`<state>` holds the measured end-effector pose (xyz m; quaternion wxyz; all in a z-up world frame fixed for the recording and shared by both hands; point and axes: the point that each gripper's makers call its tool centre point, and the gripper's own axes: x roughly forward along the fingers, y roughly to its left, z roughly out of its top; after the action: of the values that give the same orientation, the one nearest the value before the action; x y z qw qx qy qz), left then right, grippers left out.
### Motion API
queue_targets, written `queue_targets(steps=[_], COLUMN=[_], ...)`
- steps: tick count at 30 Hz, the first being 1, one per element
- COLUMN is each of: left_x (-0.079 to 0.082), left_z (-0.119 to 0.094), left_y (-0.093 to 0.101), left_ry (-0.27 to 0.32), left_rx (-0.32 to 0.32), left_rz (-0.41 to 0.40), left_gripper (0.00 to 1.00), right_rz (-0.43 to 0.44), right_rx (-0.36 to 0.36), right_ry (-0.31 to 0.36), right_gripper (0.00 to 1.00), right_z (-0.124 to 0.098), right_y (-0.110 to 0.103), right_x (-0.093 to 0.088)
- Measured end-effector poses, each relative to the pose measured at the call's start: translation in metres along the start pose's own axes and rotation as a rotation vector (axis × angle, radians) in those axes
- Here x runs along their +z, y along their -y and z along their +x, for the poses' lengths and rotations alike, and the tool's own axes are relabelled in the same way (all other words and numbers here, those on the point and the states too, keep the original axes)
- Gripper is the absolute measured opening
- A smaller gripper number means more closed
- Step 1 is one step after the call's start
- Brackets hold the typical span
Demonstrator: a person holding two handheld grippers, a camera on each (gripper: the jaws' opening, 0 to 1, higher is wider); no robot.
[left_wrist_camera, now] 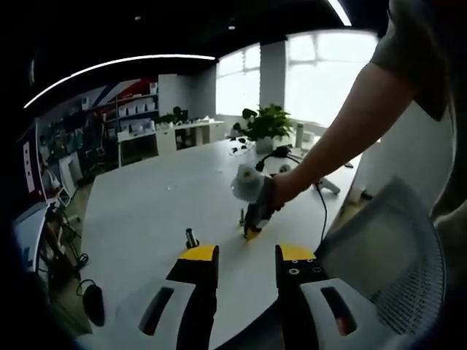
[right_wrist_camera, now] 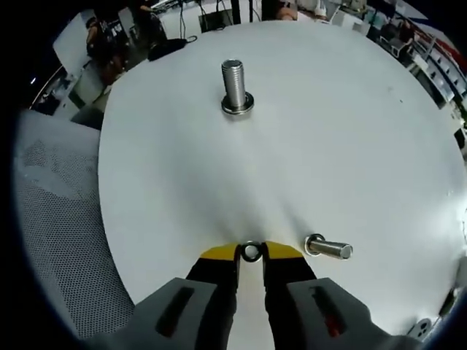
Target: Place the washer onto the threaded stud by aligning its center hole with the stud, sliding it down to the base, and recovering from edge contact or off-axis alignment until the washer reaches the visible bottom stop.
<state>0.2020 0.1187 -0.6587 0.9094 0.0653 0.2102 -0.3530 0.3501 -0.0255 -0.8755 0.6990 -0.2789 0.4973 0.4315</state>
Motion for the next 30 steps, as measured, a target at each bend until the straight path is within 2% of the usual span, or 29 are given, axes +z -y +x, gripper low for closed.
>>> queue_targets(steps=[5, 7, 8, 9, 14, 17, 19, 27, 30], left_x=[0.002, 0.003, 0.003, 0.002, 0.002, 0.003, 0.002, 0.002, 0.001], left_z=[-0.001, -0.002, -0.002, -0.002, -0.001, -0.002, -0.001, -0.001, 0.000], left_y=[0.000, -0.001, -0.002, -0.001, 0.000, 0.000, 0.001, 0.002, 0.001], left_ry=[0.009, 0.017, 0.017, 0.013, 0.011, 0.018, 0.013, 0.008, 0.006], left_rx=[0.001, 0.007, 0.007, 0.005, 0.003, 0.004, -0.002, -0.004, -0.002], left_rz=[-0.001, -0.002, -0.005, -0.007, 0.003, 0.002, 0.001, 0.010, 0.008], left_gripper=[0.29, 0.29, 0.29, 0.29, 0.29, 0.29, 0.29, 0.29, 0.29], right_rz=[-0.052, -0.065, -0.092, -0.159, -0.045, -0.078, -0.062, -0.063, -0.131], right_rx=[-0.020, 0.008, 0.020, -0.005, -0.006, -0.031, -0.022, -0.031, -0.023], right_ry=[-0.032, -0.071, -0.096, -0.096, -0.068, -0.089, -0.088, -0.075, -0.101], right_gripper=[0.11, 0.14, 0.17, 0.17, 0.18, 0.21, 0.21, 0.21, 0.20], right_z=[0.001, 0.001, 0.000, 0.000, -0.005, -0.007, -0.008, -0.008, -0.007], right_y=[-0.002, -0.005, -0.008, -0.005, -0.004, 0.002, 0.001, 0.002, -0.002], right_x=[0.001, 0.000, -0.001, -0.002, -0.011, -0.020, -0.023, -0.022, -0.020])
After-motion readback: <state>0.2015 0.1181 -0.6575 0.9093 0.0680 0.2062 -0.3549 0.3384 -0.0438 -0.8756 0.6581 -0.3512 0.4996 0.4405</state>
